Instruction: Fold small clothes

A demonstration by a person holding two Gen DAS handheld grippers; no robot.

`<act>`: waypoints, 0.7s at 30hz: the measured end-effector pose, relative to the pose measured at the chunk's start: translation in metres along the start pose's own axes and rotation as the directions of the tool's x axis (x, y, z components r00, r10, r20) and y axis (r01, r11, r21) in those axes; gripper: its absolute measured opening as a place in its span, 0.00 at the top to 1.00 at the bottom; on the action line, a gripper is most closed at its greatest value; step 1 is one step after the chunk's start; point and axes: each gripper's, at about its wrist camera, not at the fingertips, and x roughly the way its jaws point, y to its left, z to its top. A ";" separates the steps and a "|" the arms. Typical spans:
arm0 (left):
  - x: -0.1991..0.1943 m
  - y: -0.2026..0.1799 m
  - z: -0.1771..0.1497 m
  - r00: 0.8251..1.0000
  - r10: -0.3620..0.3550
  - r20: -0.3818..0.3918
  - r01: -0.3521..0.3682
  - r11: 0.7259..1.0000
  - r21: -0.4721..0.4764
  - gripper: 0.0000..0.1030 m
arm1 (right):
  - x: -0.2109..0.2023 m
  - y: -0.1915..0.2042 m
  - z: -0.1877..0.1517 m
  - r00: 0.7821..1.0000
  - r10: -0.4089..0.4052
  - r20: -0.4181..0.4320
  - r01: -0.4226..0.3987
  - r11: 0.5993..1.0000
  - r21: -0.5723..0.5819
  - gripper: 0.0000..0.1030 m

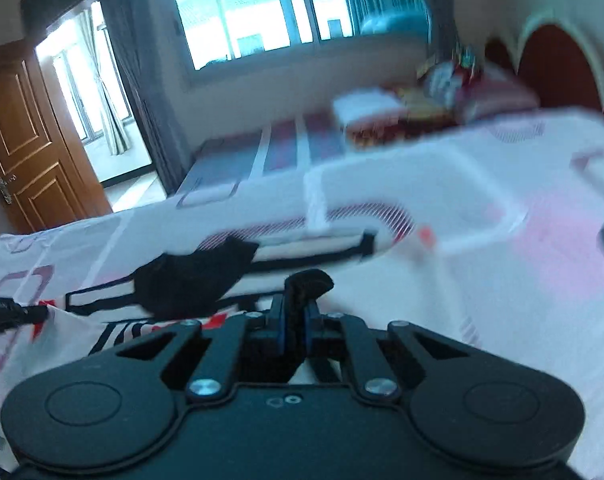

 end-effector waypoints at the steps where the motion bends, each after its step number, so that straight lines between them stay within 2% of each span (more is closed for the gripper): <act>1: 0.007 0.001 -0.002 0.999 0.027 -0.020 -0.026 1.000 0.004 0.92 | 0.004 -0.006 -0.002 1.000 -0.015 -0.021 0.015 1.000 0.004 0.92; 3: 0.011 0.004 -0.007 0.999 0.048 -0.015 -0.048 0.999 0.013 0.92 | 0.022 -0.021 -0.012 0.993 -0.026 -0.118 0.031 0.999 0.042 0.91; 5: 0.011 0.003 -0.006 0.997 0.072 -0.007 -0.072 0.997 0.042 0.92 | 0.033 -0.024 -0.026 0.981 -0.002 -0.195 0.012 0.999 0.048 0.91; 8: 0.013 0.008 -0.002 0.996 0.085 -0.013 -0.085 0.996 0.033 0.93 | 0.028 -0.019 -0.033 0.982 -0.014 -0.188 0.012 1.000 -0.010 0.90; 10: 0.011 0.008 0.000 0.996 0.090 -0.023 -0.089 0.995 0.039 0.93 | 0.025 -0.022 -0.034 0.982 -0.026 -0.185 0.025 1.000 -0.009 0.91; 11: 0.005 0.008 0.000 0.995 0.094 -0.022 -0.093 0.995 0.036 0.93 | 0.022 -0.023 -0.034 0.983 -0.043 -0.180 0.041 0.999 -0.019 0.88; 13: -0.012 0.007 0.000 0.997 0.082 -0.004 -0.082 0.996 0.033 0.92 | 0.020 -0.024 -0.031 0.981 -0.079 -0.175 0.076 0.997 -0.024 0.76; 17: -0.052 0.002 -0.017 1.000 0.009 -0.015 -0.008 0.999 0.045 0.92 | -0.003 -0.027 -0.020 0.990 -0.106 -0.089 0.105 0.994 -0.024 0.74; 21: -0.074 -0.011 -0.053 0.997 -0.029 -0.076 0.035 0.996 0.086 0.92 | -0.005 -0.013 -0.017 0.997 -0.011 -0.081 0.010 1.000 -0.021 0.74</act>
